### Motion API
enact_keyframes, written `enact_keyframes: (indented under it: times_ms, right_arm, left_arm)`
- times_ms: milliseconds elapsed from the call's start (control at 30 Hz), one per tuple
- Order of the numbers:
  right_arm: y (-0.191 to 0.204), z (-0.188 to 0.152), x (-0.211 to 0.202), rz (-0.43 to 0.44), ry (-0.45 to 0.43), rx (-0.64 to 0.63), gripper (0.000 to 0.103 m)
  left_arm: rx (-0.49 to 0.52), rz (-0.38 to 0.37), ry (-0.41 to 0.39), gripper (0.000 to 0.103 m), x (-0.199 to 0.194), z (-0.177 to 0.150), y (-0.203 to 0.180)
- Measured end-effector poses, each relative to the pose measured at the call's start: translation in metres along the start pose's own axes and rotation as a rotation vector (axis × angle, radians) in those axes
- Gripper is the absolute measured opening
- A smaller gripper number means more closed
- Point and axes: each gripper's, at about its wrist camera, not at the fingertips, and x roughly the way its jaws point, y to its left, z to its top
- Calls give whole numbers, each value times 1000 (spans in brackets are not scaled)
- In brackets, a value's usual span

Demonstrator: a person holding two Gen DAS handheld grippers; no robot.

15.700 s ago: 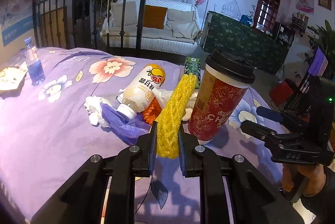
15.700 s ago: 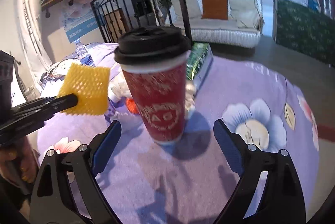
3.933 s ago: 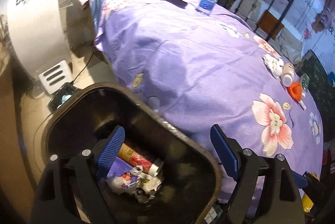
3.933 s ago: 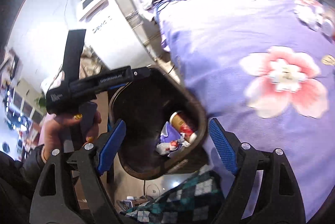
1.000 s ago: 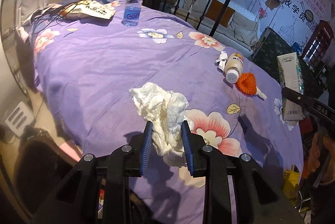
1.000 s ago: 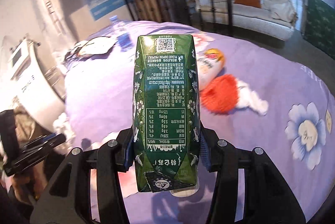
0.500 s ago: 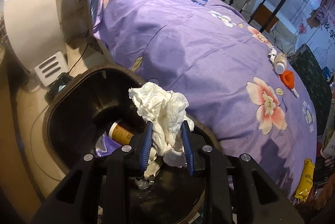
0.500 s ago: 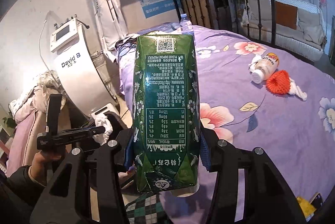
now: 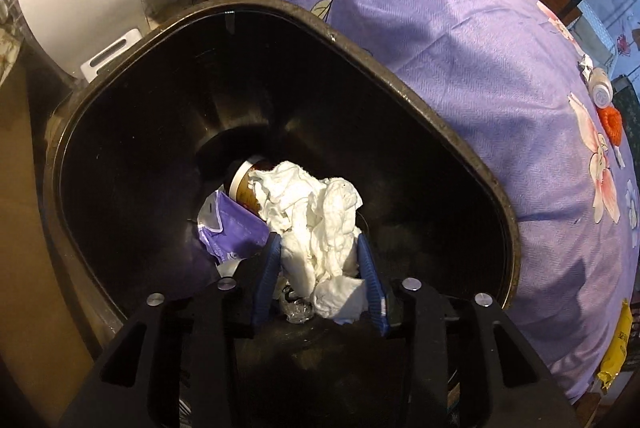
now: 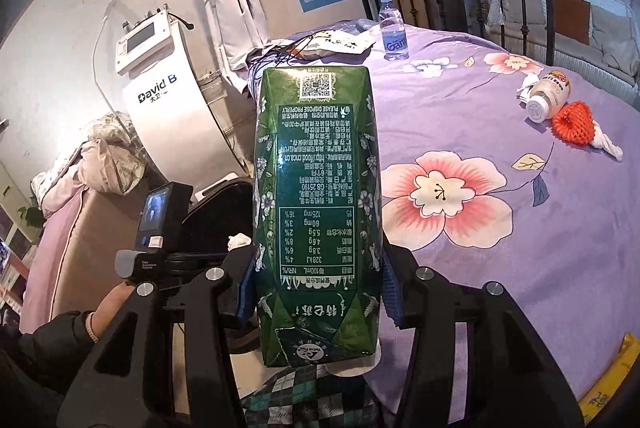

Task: Collect trash
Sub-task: 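Drop the tissue and green carton into the black bin with both tools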

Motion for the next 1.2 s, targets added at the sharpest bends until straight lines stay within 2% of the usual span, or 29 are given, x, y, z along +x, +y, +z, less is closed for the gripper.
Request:
enact_keyframes:
  times_ms: [67,167,333,500,667,933,1100,1167,1200]
  right_arm:
    - [2,-4,3,4,11,3,50]
    - [5,-9,11,20,40,2,50]
    - [16,-13,32,61,96,-17,50]
    - [35,-19,69,144,185,-33,50]
    - [63,-24,116,205,295,-73,50]
    - [102,-44,190,224,473,-142,50]
    - [115,-57,213,250,549,-155,50]
    - [116,-60,214,280,558,-157,63]
    - [117,-61,213,289,554,-159,73]
  left_arm:
    - [12,28,-11,63,-2,-1,-1]
    - [23,30,-60,71,-13,-2,-2]
    - [16,75,-184,74,-47,3,5]
    - [-28,123,-326,77,-86,10,17]
    - [-69,133,-407,80,-110,19,26]
    - [-111,128,-432,80,-122,26,43]
    - [-130,123,-421,80,-118,26,51]
    - [-131,118,-418,80,-116,27,51]
    - [-129,116,-415,80,-114,28,49]
